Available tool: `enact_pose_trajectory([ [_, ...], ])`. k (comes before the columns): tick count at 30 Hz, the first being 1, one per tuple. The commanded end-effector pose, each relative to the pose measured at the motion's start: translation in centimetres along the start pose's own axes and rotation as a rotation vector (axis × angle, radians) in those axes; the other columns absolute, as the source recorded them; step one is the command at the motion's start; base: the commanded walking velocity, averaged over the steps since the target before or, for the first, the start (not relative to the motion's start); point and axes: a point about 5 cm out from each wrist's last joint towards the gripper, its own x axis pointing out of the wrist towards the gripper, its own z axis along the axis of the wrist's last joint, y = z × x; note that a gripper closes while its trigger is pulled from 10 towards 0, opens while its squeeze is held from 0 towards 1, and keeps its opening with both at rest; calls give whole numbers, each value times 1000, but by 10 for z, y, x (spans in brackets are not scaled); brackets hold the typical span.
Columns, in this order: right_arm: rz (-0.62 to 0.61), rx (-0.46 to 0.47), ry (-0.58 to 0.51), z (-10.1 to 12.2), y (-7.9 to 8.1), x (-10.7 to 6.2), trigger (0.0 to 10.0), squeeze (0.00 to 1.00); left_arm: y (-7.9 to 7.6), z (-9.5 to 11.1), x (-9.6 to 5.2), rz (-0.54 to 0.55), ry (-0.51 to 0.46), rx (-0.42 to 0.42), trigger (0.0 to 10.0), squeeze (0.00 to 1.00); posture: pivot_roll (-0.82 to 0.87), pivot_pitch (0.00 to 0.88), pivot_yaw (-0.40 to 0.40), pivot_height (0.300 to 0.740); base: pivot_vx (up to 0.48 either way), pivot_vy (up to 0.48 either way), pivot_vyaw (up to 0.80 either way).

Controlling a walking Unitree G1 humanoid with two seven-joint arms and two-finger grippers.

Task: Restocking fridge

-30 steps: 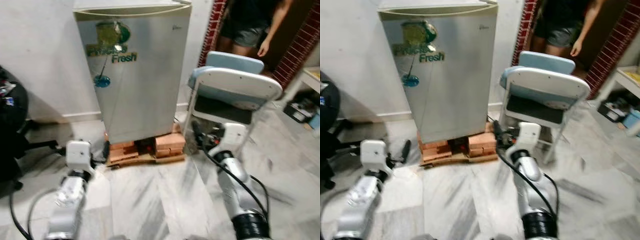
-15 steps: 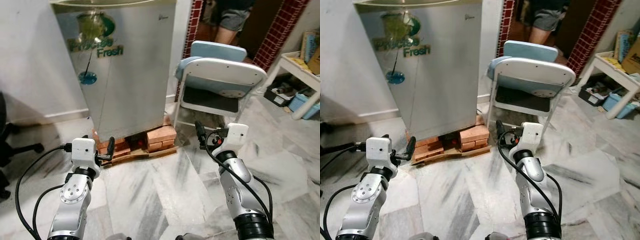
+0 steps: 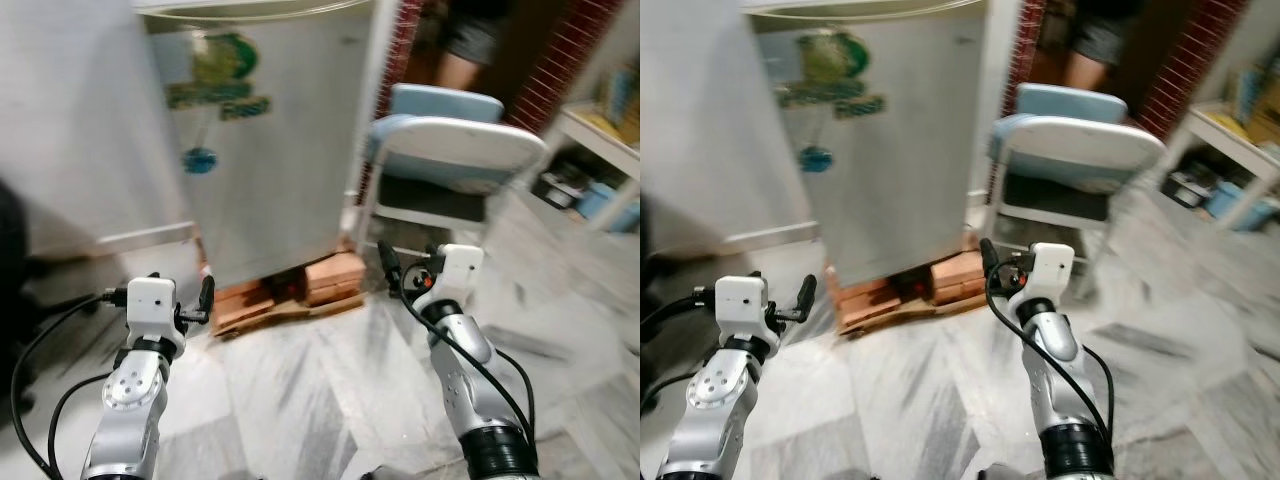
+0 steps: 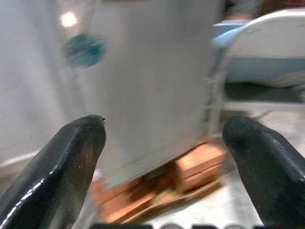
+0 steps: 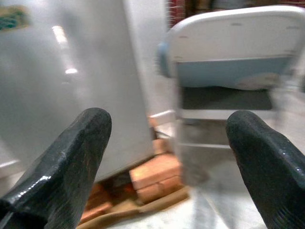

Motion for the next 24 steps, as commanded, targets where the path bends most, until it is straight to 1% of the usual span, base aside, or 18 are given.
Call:
enact_pose_trajectory([
  [1, 33, 11, -21, 4, 13, 4, 10000, 0, 10, -1, -5, 14, 7, 26, 10000, 0, 35, 0, -12, 740, 0, 428, -638],
  [6, 32, 9, -20, 4, 14, 4, 10000, 0, 11, -2, -5, 22, 14, 10, 10000, 0, 34, 0, -13, 740, 0, 426, -740],
  [12, 33, 6, -20, 3, 14, 3, 10000, 0, 11, -2, -4, 25, 14, 17, 10000, 0, 32, 0, -12, 740, 0, 446, -800],
  [19, 29, 5, -22, 4, 13, 3, 10000, 0, 10, -1, -4, -5, 4, 32, 10000, 0, 31, 0, -11, 740, 0, 454, -800],
  [24, 26, 4, -23, 4, 12, 3, 10000, 0, 10, -3, -5, 1, 16, 15, 10000, 0, 31, 0, -6, 740, 0, 431, -800],
])
